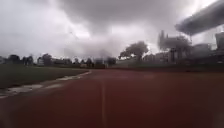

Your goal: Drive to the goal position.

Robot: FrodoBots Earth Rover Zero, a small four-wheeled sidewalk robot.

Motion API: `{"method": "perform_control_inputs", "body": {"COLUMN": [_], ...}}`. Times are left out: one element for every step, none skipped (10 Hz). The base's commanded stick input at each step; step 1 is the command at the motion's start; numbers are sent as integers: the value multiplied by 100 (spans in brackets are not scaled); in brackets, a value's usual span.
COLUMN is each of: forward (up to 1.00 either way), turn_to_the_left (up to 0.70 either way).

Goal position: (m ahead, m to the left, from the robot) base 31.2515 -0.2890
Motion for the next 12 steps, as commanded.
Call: {"method": "perform_control_inputs", "body": {"forward": [50, 50, 50, 50, 50, 50, 50, 50, 50, 50, 50, 50], "turn_to_the_left": [-26, -50, -50, -50, -50, -50, -50, -50, -50, -44, -12, 0]}}
